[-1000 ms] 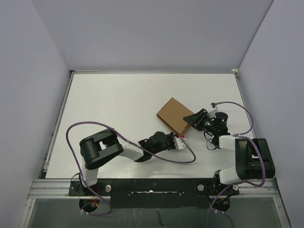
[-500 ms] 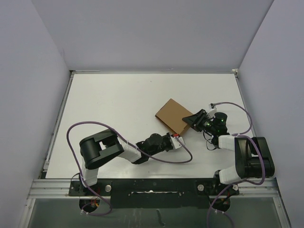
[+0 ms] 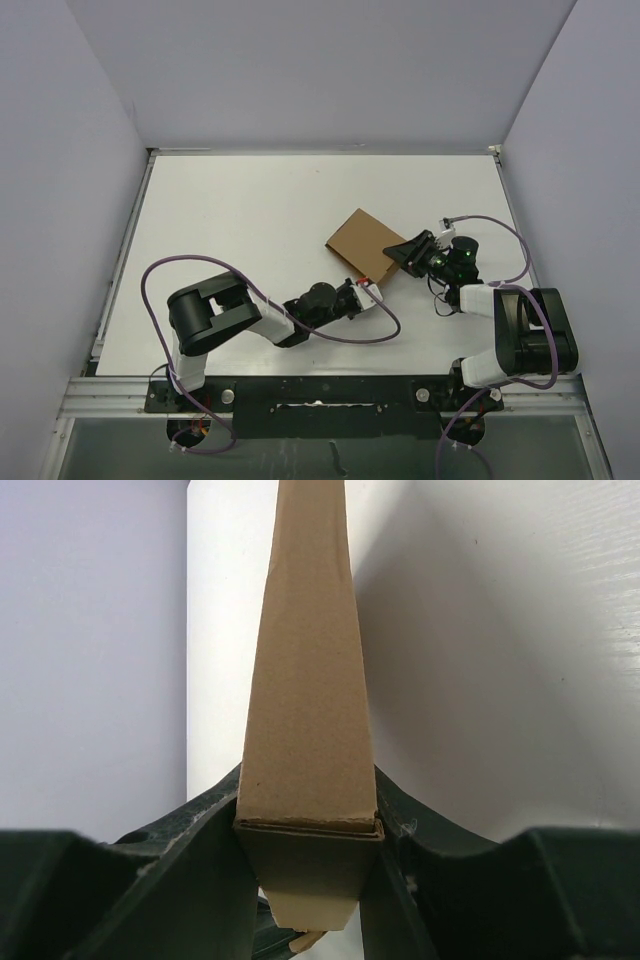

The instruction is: Fold the paper box

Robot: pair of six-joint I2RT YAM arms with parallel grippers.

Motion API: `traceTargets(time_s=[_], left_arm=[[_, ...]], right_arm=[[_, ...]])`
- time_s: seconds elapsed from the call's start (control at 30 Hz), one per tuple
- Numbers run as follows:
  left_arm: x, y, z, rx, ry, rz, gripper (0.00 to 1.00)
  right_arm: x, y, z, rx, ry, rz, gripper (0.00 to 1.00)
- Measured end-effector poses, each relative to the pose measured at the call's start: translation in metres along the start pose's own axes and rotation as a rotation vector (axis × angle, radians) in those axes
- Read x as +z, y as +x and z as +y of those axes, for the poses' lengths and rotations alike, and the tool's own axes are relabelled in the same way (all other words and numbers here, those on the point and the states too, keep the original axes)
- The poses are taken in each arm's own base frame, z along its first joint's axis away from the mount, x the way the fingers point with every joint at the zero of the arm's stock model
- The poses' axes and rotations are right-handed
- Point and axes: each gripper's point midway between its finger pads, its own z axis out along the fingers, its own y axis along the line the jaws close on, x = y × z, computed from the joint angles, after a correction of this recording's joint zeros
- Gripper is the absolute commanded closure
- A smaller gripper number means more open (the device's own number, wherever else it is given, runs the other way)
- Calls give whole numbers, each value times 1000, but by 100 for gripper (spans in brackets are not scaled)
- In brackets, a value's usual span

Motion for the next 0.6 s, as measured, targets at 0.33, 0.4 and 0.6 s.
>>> traceTargets(time_s=[0.33, 0.4, 0.6], left_arm=[[0, 1, 1, -46, -6, 2, 95], [1, 0, 1, -51, -7, 4, 92], [4, 0, 1, -64, -6, 13, 88]], right_arm=[[0, 0, 0, -1, 0, 1, 78], [0, 0, 0, -2, 0, 1, 78], [1, 0, -2, -5, 1, -1, 78]])
